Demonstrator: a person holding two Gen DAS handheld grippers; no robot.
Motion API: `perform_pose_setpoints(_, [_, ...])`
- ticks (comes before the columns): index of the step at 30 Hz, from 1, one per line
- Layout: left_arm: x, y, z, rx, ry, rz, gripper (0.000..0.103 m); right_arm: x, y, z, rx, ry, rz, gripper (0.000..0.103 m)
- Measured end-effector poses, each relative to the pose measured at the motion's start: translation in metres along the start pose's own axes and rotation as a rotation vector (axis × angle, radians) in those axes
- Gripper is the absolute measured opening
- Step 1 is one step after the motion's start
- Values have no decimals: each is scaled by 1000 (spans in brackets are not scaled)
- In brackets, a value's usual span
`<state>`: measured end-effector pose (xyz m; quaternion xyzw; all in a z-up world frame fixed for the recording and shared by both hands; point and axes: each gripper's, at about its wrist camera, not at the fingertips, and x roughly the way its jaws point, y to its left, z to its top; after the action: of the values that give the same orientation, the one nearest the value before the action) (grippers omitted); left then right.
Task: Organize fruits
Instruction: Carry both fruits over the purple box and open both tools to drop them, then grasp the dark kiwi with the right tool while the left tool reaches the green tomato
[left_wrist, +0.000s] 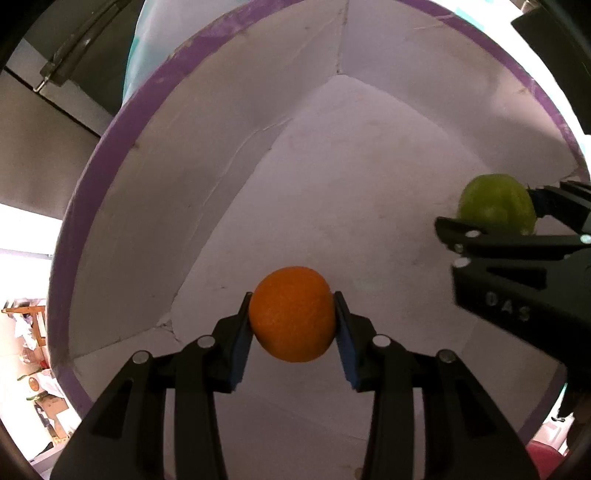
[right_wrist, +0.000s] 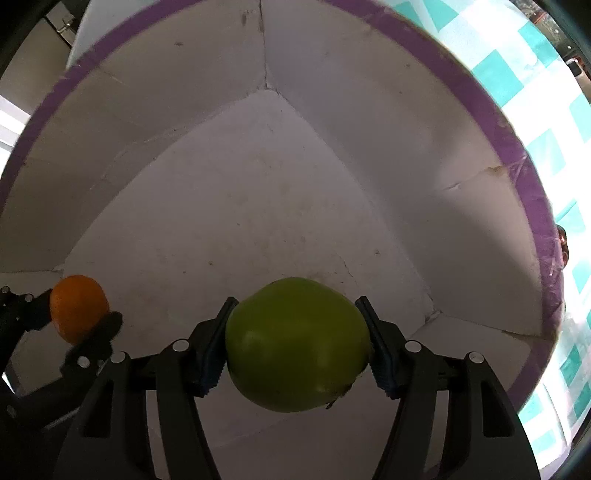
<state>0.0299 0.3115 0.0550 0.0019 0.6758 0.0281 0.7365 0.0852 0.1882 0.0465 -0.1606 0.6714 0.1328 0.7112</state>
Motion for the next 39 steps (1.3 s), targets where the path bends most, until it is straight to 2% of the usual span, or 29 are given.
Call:
perform_pose_setpoints(2, [0, 6, 0, -23, 6, -23, 42, -3, 3, 2, -10, -14, 3, 63])
perform_pose_setpoints(5, [-2, 7, 2, -15, -14, -20, 42, -5, 8, 3, -38, -13, -12, 63])
perform_pose_setpoints(8, [-9, 7, 2, -9, -45, -17, 54, -11, 11, 3, -44, -30, 0, 74])
perform_pose_setpoints(9, [-11, 7, 2, -8, -55, -14, 60, -12, 10, 3, -43, -34, 3, 75])
perform_pose_setpoints(13, [-21, 6, -2, 3, -106, -4, 69, -21, 3, -2, -31, -75, 20, 78])
perform_pose_setpoints(17, [-35, 7, -8, -5, -167, 12, 75, -33, -4, -13, -22, -122, 34, 79])
perform_pose_setpoints(20, [-46, 10, -16, -26, -209, 11, 78, -47, -11, -29, -18, -175, 59, 81])
perform_pose_setpoints(21, [-49, 9, -17, -36, -223, 11, 78, -50, -14, -47, -23, -197, 66, 81])
perform_pose_setpoints(23, [-53, 0, -26, -55, -249, 11, 79, -61, -20, -58, -28, -246, 88, 83])
perform_pose_setpoints(33, [-101, -21, -57, -151, -429, 55, 84, -107, -68, -101, -35, -427, 234, 85])
perform_pose_setpoints(35, [-110, -30, -63, -160, -461, 68, 85, -118, -63, -93, -40, -457, 254, 85])
perform_pose_setpoints(39, [-130, -49, -78, -156, -525, 107, 90, -132, -72, -105, -24, -541, 307, 85])
